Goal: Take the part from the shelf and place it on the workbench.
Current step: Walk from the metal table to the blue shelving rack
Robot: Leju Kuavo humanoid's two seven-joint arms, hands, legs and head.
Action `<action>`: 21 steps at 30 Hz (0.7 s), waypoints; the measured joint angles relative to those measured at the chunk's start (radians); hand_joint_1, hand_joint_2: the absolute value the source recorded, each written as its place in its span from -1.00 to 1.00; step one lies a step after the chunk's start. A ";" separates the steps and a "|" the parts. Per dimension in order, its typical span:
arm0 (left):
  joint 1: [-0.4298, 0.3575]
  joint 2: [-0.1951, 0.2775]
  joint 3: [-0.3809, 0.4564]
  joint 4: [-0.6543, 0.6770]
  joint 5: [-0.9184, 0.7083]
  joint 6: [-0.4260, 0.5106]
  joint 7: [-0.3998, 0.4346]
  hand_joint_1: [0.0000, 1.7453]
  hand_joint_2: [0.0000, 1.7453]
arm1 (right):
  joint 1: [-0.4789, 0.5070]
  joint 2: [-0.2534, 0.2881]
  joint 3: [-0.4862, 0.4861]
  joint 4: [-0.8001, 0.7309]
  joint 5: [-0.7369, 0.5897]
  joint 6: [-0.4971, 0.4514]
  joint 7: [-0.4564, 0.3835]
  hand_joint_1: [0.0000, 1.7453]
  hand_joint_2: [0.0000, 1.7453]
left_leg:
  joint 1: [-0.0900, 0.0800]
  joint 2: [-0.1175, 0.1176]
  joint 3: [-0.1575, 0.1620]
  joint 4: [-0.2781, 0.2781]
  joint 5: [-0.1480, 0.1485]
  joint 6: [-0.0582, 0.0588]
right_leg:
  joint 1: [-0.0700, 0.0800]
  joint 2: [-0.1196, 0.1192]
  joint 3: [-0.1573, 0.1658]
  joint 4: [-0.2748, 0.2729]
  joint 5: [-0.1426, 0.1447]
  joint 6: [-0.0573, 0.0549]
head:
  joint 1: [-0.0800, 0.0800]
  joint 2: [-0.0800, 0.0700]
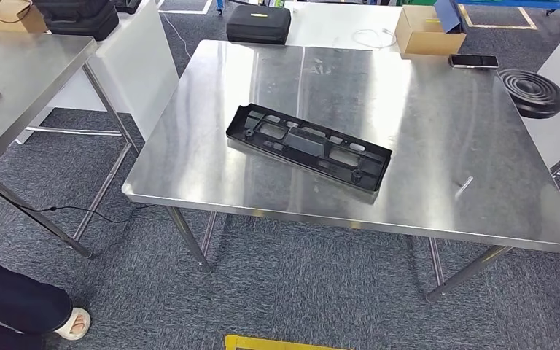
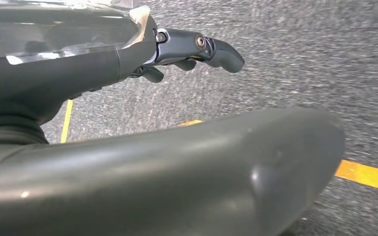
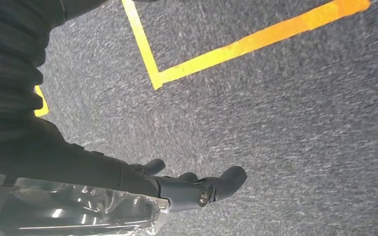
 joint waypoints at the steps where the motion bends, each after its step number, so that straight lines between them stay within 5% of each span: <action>1: 0.000 0.000 0.000 0.000 -0.001 0.000 0.000 -1.00 -1.00 | 0.000 0.000 -0.001 0.000 0.000 0.000 0.000 -1.00 1.00 | 0.004 0.000 0.008 0.016 0.008 -0.002 | 0.000 -0.001 -0.010 0.003 0.007 0.002 | 0.000 0.000; 4: -0.001 0.000 0.000 0.000 -0.005 0.000 0.000 -1.00 -1.00 | 0.000 -0.001 -0.005 0.000 -0.001 0.000 0.000 -1.00 1.00 | 0.015 0.000 0.120 -0.123 0.084 -0.006 | -0.003 -0.002 -0.039 0.021 0.022 0.015 | -0.001 0.000; 7: -0.002 0.000 0.000 0.000 -0.008 0.000 0.000 -1.00 -1.00 | -0.002 -0.001 -0.008 0.000 -0.002 0.000 0.000 -1.00 1.00 | 0.009 -0.003 0.188 -0.245 0.087 -0.001 | 0.000 -0.003 -0.060 0.034 0.037 0.037 | 0.000 0.000; 9: -0.002 0.001 0.000 0.000 -0.008 0.000 0.000 -1.00 -1.00 | -0.002 0.000 -0.008 0.000 -0.002 0.000 0.000 -1.00 0.00 | 0.004 -0.002 0.176 -0.257 0.093 0.014 | 0.001 -0.003 -0.072 0.035 0.051 0.055 | 0.001 0.000; 11: -0.003 0.000 0.000 0.000 -0.009 0.000 0.000 -1.00 -1.00 | 0.000 0.001 -0.009 0.000 -0.002 0.000 -0.001 -1.00 -1.00 | 0.003 0.001 0.155 -0.265 0.112 0.040 | 0.000 -0.001 -0.096 0.064 0.025 0.056 | 0.002 0.000; 13: -0.004 0.000 0.000 0.000 -0.009 0.001 0.000 -1.00 -1.00 | 0.001 0.001 -0.009 0.000 -0.002 0.001 -0.006 -1.00 -1.00 | 0.002 0.004 0.130 -0.268 0.135 0.059 | -0.002 0.005 -0.135 0.163 -0.055 0.041 | 0.005 0.000; 15: -0.004 0.001 0.000 0.000 -0.010 0.002 0.000 -1.00 -1.00 | 0.001 0.001 -0.010 0.000 -0.002 0.001 -0.010 -1.00 -1.00 | -0.001 0.008 0.103 -0.267 0.157 0.063 | -0.003 0.008 -0.163 0.287 -0.115 0.041 | 0.007 0.000; 17: -0.004 0.001 0.000 0.000 -0.010 0.002 0.000 -1.00 -1.00 | 0.002 0.001 -0.013 0.000 -0.001 0.001 -0.013 -1.00 -1.00 | -0.001 0.010 0.078 -0.266 0.179 0.060 | -0.004 0.010 -0.137 0.312 -0.104 0.062 | 0.007 0.000; 19: -0.004 0.001 0.000 0.000 -0.010 0.001 0.000 -1.00 -1.00 | 0.001 0.001 -0.015 0.000 -0.001 0.001 -0.015 -1.00 -1.00 | 0.000 0.010 0.058 -0.264 0.197 0.052 | -0.007 0.010 -0.043 0.192 -0.061 0.081 | 0.008 0.000; 21: -0.004 0.001 0.000 0.000 -0.010 0.000 0.000 -1.00 -1.00 | -0.001 0.000 -0.017 0.000 -0.001 0.001 -0.016 -1.00 -1.00 | -0.004 0.011 0.044 -0.262 0.215 0.040 | -0.004 0.013 0.051 0.046 -0.051 0.078 | 0.008 0.000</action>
